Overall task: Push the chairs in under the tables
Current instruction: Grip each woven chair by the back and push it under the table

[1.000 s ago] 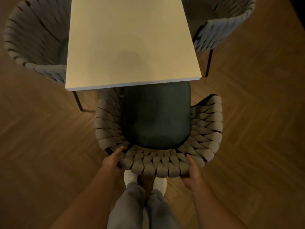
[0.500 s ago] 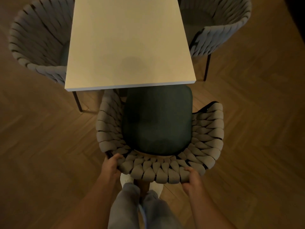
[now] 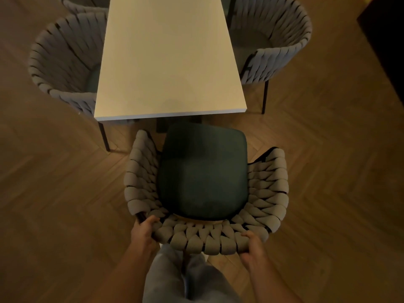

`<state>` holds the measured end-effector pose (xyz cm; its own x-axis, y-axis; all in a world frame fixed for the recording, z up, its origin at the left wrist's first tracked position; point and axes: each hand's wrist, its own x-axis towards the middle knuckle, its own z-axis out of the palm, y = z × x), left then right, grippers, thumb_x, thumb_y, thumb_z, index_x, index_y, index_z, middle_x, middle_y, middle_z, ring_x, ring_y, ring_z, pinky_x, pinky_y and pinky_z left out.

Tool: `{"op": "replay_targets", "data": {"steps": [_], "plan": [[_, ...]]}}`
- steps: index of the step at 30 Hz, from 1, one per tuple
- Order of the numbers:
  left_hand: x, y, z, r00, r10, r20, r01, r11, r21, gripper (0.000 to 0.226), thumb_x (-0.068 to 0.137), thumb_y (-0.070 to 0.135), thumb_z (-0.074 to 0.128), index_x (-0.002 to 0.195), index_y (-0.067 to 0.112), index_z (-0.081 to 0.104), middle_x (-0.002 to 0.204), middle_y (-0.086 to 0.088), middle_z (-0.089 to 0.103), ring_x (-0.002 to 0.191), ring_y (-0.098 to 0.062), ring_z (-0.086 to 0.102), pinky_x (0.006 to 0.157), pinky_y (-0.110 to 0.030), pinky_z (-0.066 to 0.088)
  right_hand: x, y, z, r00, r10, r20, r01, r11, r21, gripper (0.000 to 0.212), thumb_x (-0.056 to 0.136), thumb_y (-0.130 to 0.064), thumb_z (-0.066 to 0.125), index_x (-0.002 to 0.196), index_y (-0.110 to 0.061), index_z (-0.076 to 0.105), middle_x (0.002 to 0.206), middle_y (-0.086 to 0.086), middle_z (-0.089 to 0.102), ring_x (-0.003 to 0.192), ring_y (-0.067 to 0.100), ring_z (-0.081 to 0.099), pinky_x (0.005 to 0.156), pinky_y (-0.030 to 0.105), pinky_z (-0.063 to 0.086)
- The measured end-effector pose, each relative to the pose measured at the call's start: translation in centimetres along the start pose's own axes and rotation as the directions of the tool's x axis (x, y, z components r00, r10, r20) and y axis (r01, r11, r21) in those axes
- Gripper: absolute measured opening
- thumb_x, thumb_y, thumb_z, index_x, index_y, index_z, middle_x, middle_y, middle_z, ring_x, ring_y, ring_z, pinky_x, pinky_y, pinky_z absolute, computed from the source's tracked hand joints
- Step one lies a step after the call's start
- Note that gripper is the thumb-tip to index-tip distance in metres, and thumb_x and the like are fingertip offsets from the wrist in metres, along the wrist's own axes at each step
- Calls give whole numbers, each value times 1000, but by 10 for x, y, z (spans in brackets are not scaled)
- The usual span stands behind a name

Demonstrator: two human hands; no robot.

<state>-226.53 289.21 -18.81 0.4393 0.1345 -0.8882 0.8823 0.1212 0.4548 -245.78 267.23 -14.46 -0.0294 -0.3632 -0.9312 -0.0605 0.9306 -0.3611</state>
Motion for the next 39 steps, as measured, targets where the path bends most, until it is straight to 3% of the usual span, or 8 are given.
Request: {"op": "replay_targets", "data": {"steps": [3,7,10,15,22,28,33,39], "plan": [[-5,-4,-16,1000,-1,-15,1,999,-46,54,95,0,63,142,22,51,120,-14,61,91,-31,61,76,-48,54,-4,5,4,1000,20,-1,-20,998,-61,36,91,4,56,125,-7,56,115,22,64,106,39,64,95,55,54],[-1,-3,-33,1000,-4,-29,1,994,-107,53,93,-2,64,139,21,52,131,-17,58,101,-34,60,89,-54,52,-9,7,20,999,34,10,-32,991,-131,10,94,2,55,98,-5,60,105,23,65,96,37,64,82,50,56],[2,6,-40,999,-5,-40,-1,991,-135,57,93,-2,63,143,21,50,119,-12,61,103,-35,59,92,-54,51,-6,8,38,999,32,28,-27,984,-178,12,93,3,56,99,-6,60,102,21,64,92,36,64,74,47,55],[18,29,-46,998,-10,-69,-1,988,-157,62,90,0,67,143,24,50,133,-14,58,110,-37,59,94,-58,52,-8,8,72,998,55,22,-49,976,-214,12,91,3,57,93,-9,55,107,21,61,100,36,61,98,55,52],[34,67,-34,999,13,-33,-20,971,-238,66,92,-4,64,149,24,46,130,-11,56,104,-33,60,97,-57,51,-5,2,115,998,40,58,-28,981,-190,16,89,3,58,98,-10,54,113,22,61,107,37,62,99,56,52],[59,83,-16,999,-11,-35,3,973,-231,63,91,-1,67,146,23,49,124,-9,60,97,-29,62,90,-54,54,13,-8,142,997,34,74,-23,988,-155,32,89,2,59,118,-11,53,117,19,60,107,35,62,75,46,56],[70,72,-6,998,-37,-43,27,975,-221,56,92,-1,66,141,21,52,116,-9,63,92,-29,63,85,-53,53,36,-8,145,996,13,86,-1,990,-144,18,91,4,58,101,-11,60,119,16,60,115,35,59,94,51,53],[85,72,-2,1000,-21,-23,16,985,-169,53,91,-3,68,137,19,55,115,-9,65,97,-29,65,82,-50,55,54,1,150,997,4,76,3,995,-98,50,90,5,57,138,-11,53,124,15,61,115,35,60,99,54,52]]}}
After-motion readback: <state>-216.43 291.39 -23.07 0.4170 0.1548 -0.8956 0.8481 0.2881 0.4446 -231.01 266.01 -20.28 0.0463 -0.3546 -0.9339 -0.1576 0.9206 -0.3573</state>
